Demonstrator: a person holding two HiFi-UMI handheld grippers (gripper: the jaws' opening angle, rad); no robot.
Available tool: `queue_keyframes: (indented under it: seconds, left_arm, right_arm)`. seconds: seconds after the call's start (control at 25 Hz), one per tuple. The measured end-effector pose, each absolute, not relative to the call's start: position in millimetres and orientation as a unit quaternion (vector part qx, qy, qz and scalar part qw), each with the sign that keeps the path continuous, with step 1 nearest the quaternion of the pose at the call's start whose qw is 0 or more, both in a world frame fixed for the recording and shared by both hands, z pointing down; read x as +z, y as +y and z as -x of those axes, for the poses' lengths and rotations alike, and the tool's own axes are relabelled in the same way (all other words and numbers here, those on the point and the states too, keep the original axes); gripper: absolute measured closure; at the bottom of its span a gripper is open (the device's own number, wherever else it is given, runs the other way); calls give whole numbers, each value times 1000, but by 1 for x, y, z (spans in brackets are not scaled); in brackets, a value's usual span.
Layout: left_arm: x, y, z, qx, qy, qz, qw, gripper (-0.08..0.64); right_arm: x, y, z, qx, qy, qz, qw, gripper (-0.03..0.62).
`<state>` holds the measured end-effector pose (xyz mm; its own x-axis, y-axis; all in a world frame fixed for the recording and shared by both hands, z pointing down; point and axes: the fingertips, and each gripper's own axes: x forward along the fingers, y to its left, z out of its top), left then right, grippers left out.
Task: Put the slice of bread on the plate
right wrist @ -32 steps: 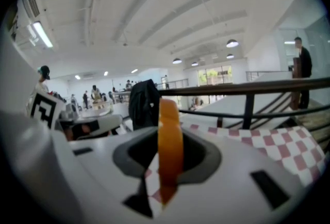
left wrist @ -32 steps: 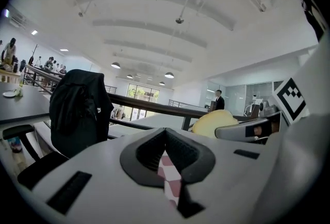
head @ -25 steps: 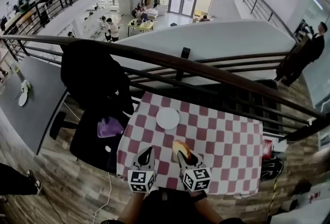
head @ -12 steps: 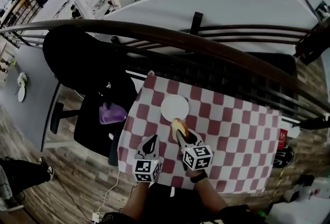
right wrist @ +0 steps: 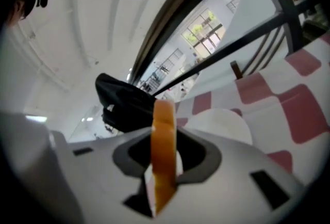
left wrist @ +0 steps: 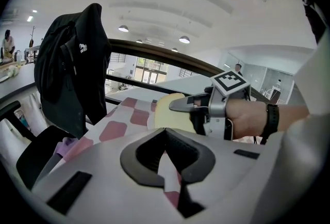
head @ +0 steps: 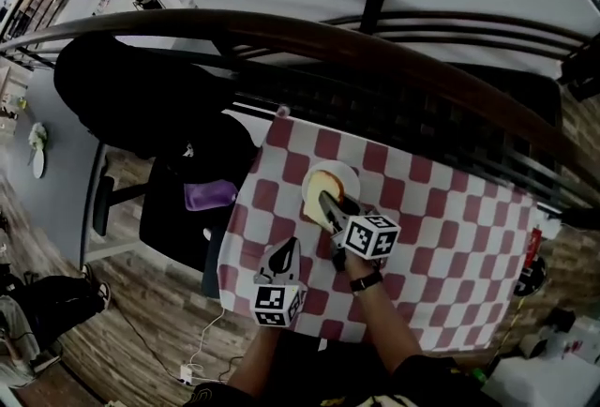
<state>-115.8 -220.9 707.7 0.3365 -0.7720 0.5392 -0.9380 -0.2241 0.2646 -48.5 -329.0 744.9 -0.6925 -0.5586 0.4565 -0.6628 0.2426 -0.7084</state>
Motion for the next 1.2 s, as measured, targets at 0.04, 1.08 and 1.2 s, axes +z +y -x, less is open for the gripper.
queue_keyframes:
  seconds: [0.04, 1.08, 1.2]
  left_arm:
    - [710, -222, 115, 149, -557, -767, 282, 539]
    - [684, -216, 129, 133, -580, -761, 257, 538]
    - [665, -214, 135, 117, -589, -762, 242, 538]
  right_arm:
    - [751, -335, 50, 473, -786, -392, 67, 480]
    - [750, -344, 8, 211, -783, -500, 304, 221]
    - [714, -322, 8, 203, -794, -507, 268, 234]
